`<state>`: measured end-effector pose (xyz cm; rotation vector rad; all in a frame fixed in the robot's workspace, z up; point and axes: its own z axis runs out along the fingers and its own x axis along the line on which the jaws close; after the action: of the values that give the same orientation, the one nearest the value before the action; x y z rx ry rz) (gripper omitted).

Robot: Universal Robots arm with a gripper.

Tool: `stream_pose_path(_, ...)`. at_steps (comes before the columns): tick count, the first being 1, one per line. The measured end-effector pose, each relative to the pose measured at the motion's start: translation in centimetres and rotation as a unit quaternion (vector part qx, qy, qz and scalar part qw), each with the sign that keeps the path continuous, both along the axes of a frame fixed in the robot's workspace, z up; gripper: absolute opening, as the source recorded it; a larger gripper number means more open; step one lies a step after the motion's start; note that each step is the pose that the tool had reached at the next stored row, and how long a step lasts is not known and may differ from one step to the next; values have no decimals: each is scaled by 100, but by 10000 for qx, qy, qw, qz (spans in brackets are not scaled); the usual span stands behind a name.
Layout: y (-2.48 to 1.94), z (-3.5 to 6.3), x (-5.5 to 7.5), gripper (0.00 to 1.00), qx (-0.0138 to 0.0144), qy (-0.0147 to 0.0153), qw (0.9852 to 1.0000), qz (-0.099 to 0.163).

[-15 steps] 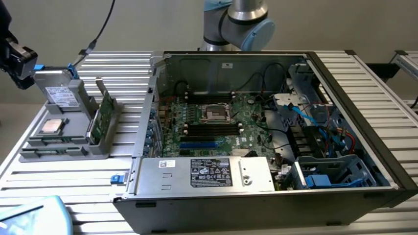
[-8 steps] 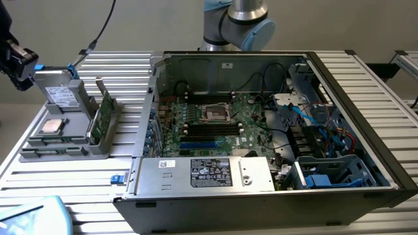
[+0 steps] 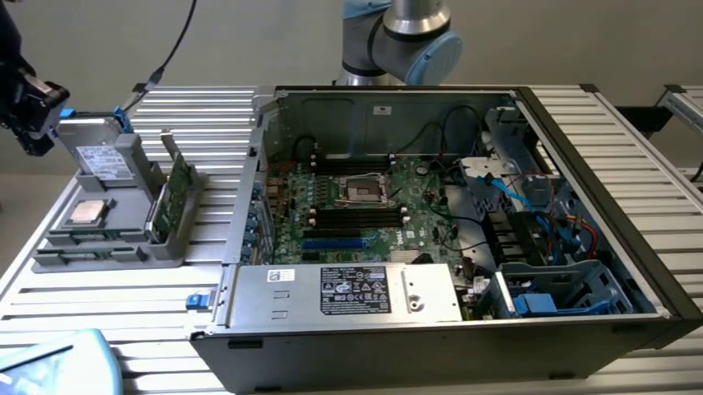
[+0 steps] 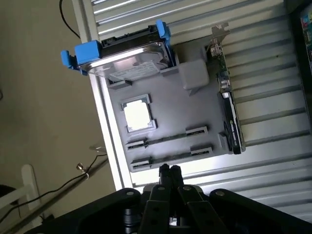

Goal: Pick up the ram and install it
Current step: 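Pick up the ram and move it above insertion slot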

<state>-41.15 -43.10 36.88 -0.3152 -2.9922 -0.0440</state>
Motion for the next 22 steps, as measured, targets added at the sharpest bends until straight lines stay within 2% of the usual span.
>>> stream_pose_path(5, 0, -21, 0, 11, 0, 0, 9990, 455)
stream_pose_path(8, 0, -43, 0, 11, -1, 1, 9973, 730)
stream_pose_path(11, 0, -73, 1, 11, 1, 0, 9950, 1002)
stream_pose_path(14, 0, -102, 0, 11, 1, 0, 9919, 1272)
stream_pose_path(17, 0, -131, 0, 11, 1, 0, 9880, 1542)
stream_pose_path(22, 0, -182, 0, 11, 1, 0, 9800, 1992)
